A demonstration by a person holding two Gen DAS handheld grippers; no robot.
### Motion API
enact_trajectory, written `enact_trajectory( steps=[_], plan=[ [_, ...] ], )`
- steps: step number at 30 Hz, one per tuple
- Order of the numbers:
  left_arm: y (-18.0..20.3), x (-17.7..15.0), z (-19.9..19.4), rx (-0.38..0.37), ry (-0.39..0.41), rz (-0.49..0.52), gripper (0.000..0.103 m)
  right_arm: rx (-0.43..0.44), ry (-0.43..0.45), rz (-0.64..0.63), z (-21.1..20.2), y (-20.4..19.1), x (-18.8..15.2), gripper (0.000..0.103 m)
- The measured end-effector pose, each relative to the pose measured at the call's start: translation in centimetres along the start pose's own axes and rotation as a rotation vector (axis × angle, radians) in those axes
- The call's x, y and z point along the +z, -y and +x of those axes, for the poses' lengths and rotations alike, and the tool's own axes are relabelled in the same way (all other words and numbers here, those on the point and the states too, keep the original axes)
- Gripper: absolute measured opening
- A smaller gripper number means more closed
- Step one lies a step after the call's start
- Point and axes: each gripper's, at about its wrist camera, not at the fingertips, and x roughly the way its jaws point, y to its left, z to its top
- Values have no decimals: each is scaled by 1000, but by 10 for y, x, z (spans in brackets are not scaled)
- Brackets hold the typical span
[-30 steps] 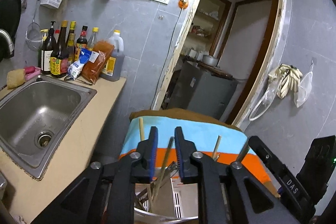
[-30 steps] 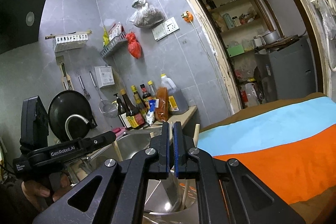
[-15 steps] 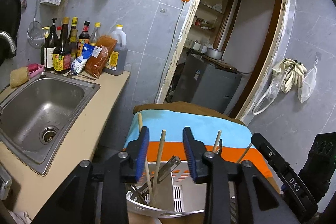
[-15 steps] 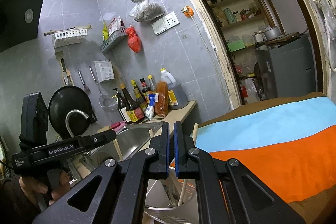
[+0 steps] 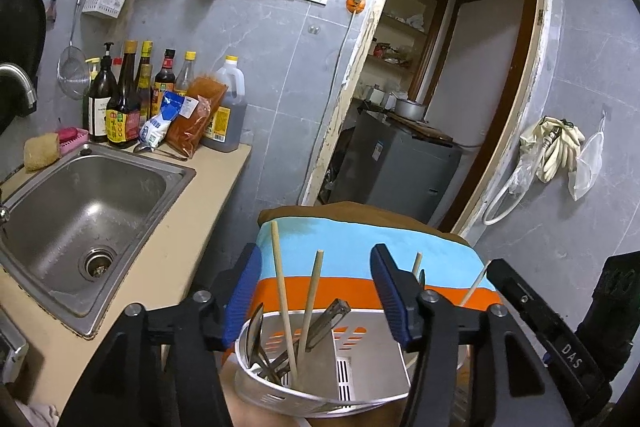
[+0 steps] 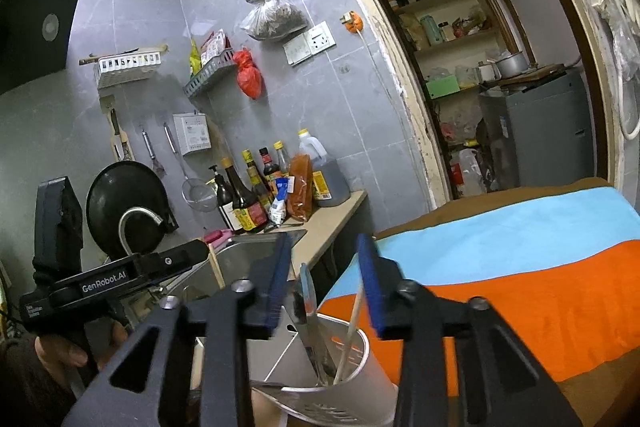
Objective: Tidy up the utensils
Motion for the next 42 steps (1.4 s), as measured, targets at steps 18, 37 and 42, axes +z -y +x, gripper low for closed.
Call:
enact_trajectory(
  steps=[18,37,42],
  plan=[
    [10,-3,-21,35,47,62,99,-127,17,-10,-32,0,16,69],
    [28,-17,-42,50,65,97,102,-332,-10,-33,-84,8,28,101],
    [34,-27,-50,93,74,125,102,-376,-33,-56,-96,11,29,101]
  ],
)
